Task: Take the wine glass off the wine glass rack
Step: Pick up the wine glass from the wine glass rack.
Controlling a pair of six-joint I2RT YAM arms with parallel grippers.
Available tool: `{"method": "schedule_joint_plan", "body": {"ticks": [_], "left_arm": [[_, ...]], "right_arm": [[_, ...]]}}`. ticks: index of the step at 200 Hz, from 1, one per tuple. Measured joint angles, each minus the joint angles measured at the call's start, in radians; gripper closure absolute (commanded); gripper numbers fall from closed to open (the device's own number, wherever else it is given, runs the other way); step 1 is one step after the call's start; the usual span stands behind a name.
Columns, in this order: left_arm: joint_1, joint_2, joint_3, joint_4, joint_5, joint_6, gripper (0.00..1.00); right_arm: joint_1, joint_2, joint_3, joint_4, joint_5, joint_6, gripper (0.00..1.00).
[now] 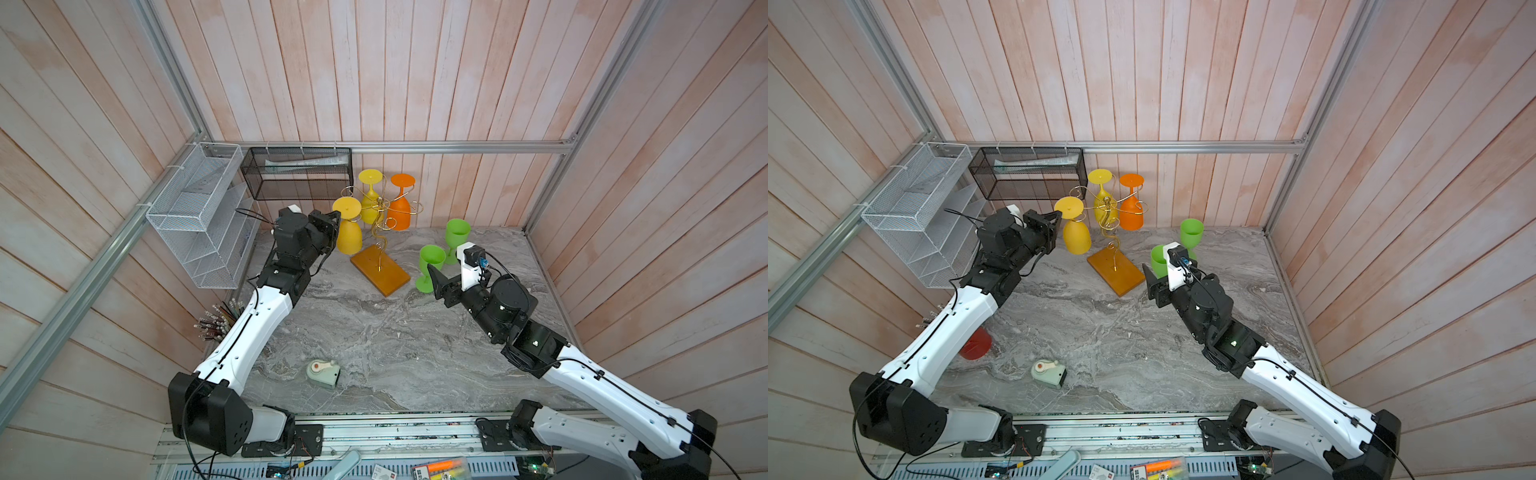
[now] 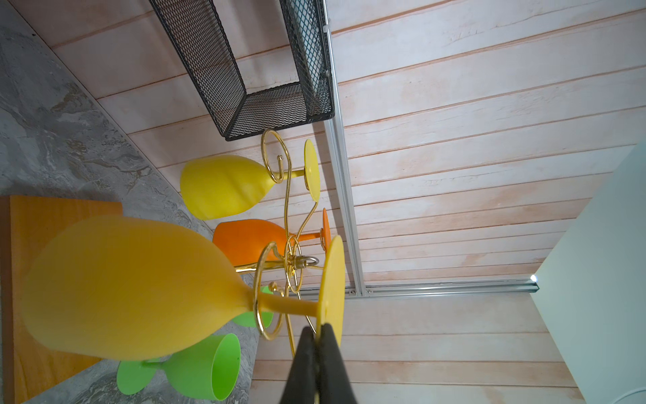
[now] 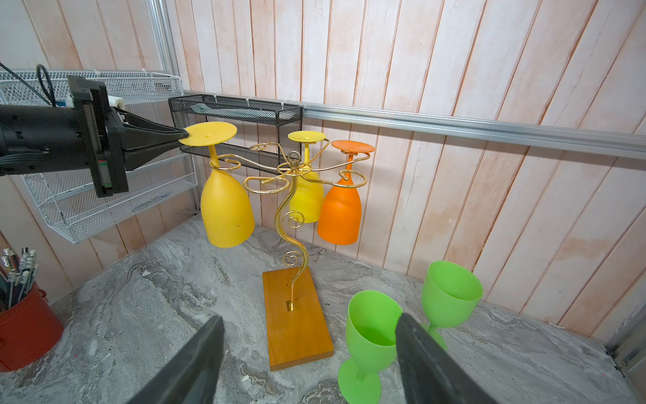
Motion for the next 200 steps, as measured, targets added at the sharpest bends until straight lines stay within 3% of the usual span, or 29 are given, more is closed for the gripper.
{"method": "schedule_joint_plan", "body": {"ticks": [105, 200], "left_arm": [[0.013, 0.129, 0.133, -0.007, 0.031, 0.023, 1.0], [0.006, 0.161, 0.163, -0.01, 0.104, 0.027, 1.0]], "right_arm": [[0.0, -0.017, 0.0, -0.011, 0.001, 0.0, 0.23], [0.0, -0.03, 0.0, -0.015, 0.001, 0.0, 0.24]]}}
